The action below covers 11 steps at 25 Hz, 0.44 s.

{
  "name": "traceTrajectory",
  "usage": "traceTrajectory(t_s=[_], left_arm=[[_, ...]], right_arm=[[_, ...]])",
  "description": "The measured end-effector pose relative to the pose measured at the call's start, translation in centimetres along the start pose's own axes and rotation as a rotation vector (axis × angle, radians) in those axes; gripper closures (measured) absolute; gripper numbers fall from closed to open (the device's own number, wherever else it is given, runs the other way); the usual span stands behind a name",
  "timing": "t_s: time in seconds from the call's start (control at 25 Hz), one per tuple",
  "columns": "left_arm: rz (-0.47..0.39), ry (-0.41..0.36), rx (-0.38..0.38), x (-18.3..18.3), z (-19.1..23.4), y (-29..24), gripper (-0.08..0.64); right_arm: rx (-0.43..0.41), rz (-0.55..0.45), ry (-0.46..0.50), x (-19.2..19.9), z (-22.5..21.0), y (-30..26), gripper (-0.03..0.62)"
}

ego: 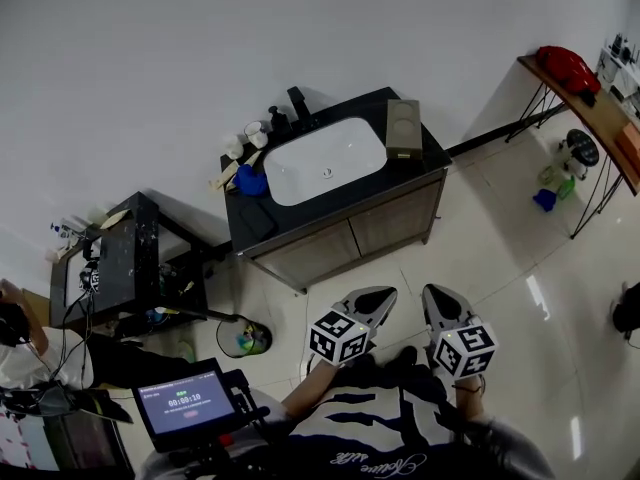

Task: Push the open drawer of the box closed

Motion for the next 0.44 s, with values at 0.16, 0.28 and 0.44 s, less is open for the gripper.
traceTrajectory(t_s=[0.16,0.28,0.44], left_arm=[[-0.008,0.008,0.005,0.4,0.4,1.2,0.561],[-0.008,0.021,0.003,0.7,0.8,2.1,0.561],[-0.002,0.033,-0.003,1.3,1.1,3.2,0.561]], right_arm=[[0.012,0.008,0.009,0.4,1.3,-0.2,0.603],[0.011,0.016,0.009,0.5,2.2,-0.5,0.603],[0.020,0.018,0.010,0.9,3.4,-0.2,0.603]])
Point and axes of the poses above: the fingertips, and each gripper's own axes: y backward along the fingers, z to its left, x out of its underside, the point moved 10 cm from there along y, backward along the fingers, and after that the axes turned 5 degrees about x, right-handed, at the moved point
